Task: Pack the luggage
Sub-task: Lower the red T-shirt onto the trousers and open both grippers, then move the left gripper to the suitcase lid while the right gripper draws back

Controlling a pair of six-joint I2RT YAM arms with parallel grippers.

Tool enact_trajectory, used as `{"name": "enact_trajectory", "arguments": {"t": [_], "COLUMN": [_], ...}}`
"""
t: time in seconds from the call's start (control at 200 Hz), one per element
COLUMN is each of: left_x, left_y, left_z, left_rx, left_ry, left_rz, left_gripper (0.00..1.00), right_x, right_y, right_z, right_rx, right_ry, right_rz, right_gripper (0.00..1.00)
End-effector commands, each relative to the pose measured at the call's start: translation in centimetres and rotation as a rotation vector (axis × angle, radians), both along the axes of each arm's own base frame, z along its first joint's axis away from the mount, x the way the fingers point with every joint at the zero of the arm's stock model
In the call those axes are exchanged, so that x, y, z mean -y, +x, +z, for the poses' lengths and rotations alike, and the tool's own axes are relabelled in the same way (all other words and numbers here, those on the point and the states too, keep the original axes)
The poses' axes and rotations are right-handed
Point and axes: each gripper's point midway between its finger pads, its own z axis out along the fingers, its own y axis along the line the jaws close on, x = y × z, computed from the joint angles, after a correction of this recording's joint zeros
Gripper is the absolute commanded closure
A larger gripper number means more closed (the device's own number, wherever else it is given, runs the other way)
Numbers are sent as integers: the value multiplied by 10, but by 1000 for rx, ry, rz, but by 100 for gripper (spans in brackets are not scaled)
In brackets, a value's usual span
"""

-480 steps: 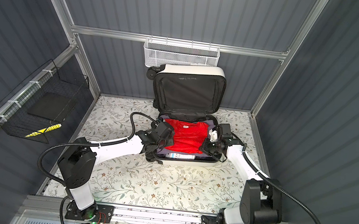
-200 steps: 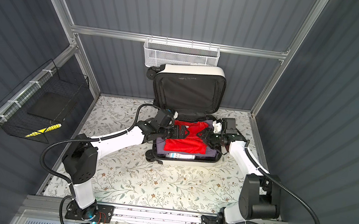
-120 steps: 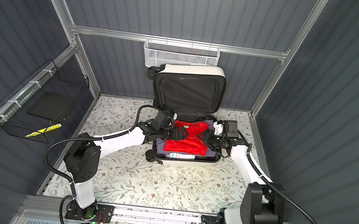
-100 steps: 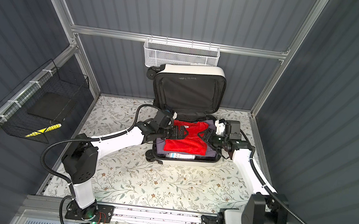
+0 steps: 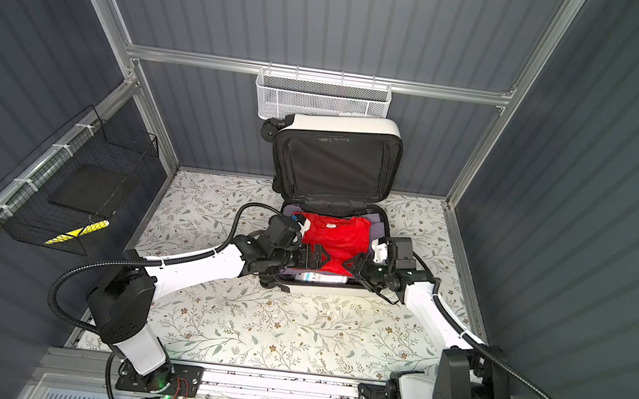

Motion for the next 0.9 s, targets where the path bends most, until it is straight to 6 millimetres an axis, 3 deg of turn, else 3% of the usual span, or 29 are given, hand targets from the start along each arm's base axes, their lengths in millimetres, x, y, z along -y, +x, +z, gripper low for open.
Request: {"name": "enact_trajectory", "arguments": {"t": [0.0,0.1,0.23,0.46,0.515,0.535,0.67,0.755,0.78,0.895], "left_x": [-13,-17,-16,-27,-35,-37,-65,-87,-93,-122], "left_y": [-4,-8,-4,10,14,16,34,51,58,81], "left_z": [-7,-3,17,84,101,108,149,161,179,196], "left_rx": [-8,-2,42,224,277,298,416,438,455,466], "left_ry": [11,4,5,34,60,67,139,147,120,122], "left_rz": [33,39,25,37,49,55,141,203,232,339], "left_gripper": [0,0,0,0,0,0,0,0,0,0], "right_x": [3,3,3,3,5,5,6,5,5,0], "right_y": [1,0,3,-4,-12,-17,-37,-51,-55,-75], "right_z": [-4,2,22,65,61,69,63,52,49,27], "right_rx": [17,31,66,161,135,162,156,142,138,105], "right_ry": [-12,-10,-15,-7,-11,-4,10,11,11,3], "right_rz": [-12,-14,-2,13,15,14,12,15,17,26], "right_gripper": [38,37,37,37,37,37,37,37,37,37]}}
